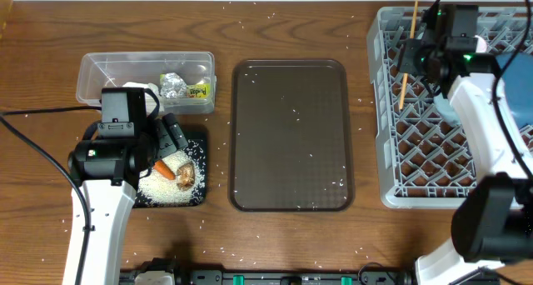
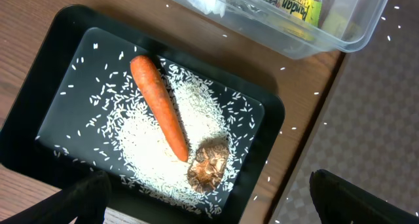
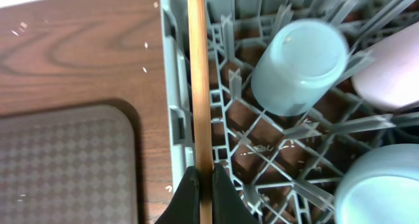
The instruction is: Sort waste into correct bins and load items into the dishwasher rack
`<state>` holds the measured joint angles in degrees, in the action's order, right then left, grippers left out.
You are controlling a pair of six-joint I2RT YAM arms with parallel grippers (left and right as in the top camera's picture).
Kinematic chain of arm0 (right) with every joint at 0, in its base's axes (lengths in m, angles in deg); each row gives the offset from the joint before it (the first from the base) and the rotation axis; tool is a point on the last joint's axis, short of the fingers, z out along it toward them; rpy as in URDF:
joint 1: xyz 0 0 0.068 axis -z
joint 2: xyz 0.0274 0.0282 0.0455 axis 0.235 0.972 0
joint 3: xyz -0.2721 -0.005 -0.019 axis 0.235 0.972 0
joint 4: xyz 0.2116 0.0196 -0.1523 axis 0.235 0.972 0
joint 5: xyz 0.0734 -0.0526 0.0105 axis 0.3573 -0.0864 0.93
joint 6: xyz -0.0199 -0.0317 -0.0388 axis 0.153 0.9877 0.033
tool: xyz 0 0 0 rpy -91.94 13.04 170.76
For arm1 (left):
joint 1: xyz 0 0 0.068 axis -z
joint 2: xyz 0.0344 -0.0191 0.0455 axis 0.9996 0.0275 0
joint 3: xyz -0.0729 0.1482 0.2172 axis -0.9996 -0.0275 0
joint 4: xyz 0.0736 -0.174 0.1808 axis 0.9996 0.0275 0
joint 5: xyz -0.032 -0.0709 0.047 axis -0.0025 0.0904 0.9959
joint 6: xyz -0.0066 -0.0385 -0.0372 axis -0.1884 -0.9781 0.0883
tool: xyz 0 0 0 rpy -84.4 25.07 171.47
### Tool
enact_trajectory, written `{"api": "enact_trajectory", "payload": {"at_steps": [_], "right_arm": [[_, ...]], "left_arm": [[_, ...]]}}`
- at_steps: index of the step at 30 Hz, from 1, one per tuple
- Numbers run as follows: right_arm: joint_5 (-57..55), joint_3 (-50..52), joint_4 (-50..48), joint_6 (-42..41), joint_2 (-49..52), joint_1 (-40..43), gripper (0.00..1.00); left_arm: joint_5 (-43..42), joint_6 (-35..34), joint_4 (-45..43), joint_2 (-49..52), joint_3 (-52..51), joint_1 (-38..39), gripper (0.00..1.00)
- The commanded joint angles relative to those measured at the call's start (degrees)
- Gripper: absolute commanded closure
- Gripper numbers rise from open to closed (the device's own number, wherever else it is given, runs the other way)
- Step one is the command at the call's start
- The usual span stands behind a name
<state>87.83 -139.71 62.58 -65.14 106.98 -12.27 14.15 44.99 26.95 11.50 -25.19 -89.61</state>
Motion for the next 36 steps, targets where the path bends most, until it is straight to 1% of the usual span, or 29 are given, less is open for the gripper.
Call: {"api": "enact_trajectory", "payload": {"at_steps": [1, 5, 6, 7, 9, 10, 15, 19, 21, 22, 23, 24, 26, 27, 32, 36], "right_arm": [[0.3, 0.1, -0.5, 1.2, 2.6, -0.2, 0.96], [0.3, 0.1, -1.1, 1.9, 3.7, -0.2, 0.86], [0.3, 0.1, -1.1, 2.1, 3.6, -0.2, 0.81], [0.3, 0.1, -1.1, 2.1, 3.6, -0.2, 0.72], [0.3, 0.1, -1.1, 2.1, 3.6, -0.2, 0.64], [0.6, 0.1, -1.0, 2.1, 3.6, -0.2, 0.62], [4.2, 0.1, 1.8, 2.1, 2.4, -0.2, 0.6], [8.3, 0.1, 3.7, 2.0, -0.2, -0.2, 0.5], [9.4, 0.1, 5.4, 1.9, -2.4, -0.2, 0.44], [9.5, 0.1, 6.5, 1.1, -3.7, -0.2, 0.35], [9.5, 0.1, 8.0, 0.5, -5.0, -0.2, 0.24], [9.4, 0.1, 9.7, 0.0, -6.3, -0.2, 0.17], [9.3, 0.1, 14.0, -1.3, -9.0, -0.2, 0.04], [9.3, 0.1, 16.8, -2.2, -10.6, -0.2, 0.01], [9.2, 0.1, 28.6, -2.7, -16.4, -0.3, 0.01], [7.0, 0.6, 36.6, -2.7, -20.3, -0.4, 0.01]], "left_arm": [[0.5, 0.3, 0.2, 0.1, -0.1, -0.1, 0.02], [0.5, 0.3, 0.2, 0.1, -0.1, -0.1, 0.02], [0.5, 0.3, 0.2, 0.1, -0.1, -0.1, 0.02], [0.5, 0.3, 0.2, 0.1, -0.1, -0.1, 0.02], [0.5, 0.3, 0.2, 0.1, -0.1, -0.1, 0.02], [0.5, 0.3, 0.2, 0.1, -0.1, -0.1, 0.02], [0.5, 0.3, 0.2, 0.1, -0.1, -0.1, 0.02], [0.5, 0.3, 0.2, 0.1, -0.1, -0.1, 0.02], [0.5, 0.3, 0.2, 0.1, -0.1, -0.1, 0.02], [0.5, 0.3, 0.2, 0.1, -0.1, -0.1, 0.02], [0.5, 0.3, 0.2, 0.1, -0.1, -0.1, 0.02], [0.5, 0.3, 0.2, 0.1, -0.1, -0.1, 0.02], [0.5, 0.3, 0.2, 0.1, -0.1, -0.1, 0.02], [0.5, 0.3, 0.2, 0.1, -0.1, -0.1, 0.02], [0.5, 0.3, 0.2, 0.1, -0.1, -0.1, 0.02], [0.5, 0.3, 0.2, 0.1, -0.1, -0.1, 0.02]]}}
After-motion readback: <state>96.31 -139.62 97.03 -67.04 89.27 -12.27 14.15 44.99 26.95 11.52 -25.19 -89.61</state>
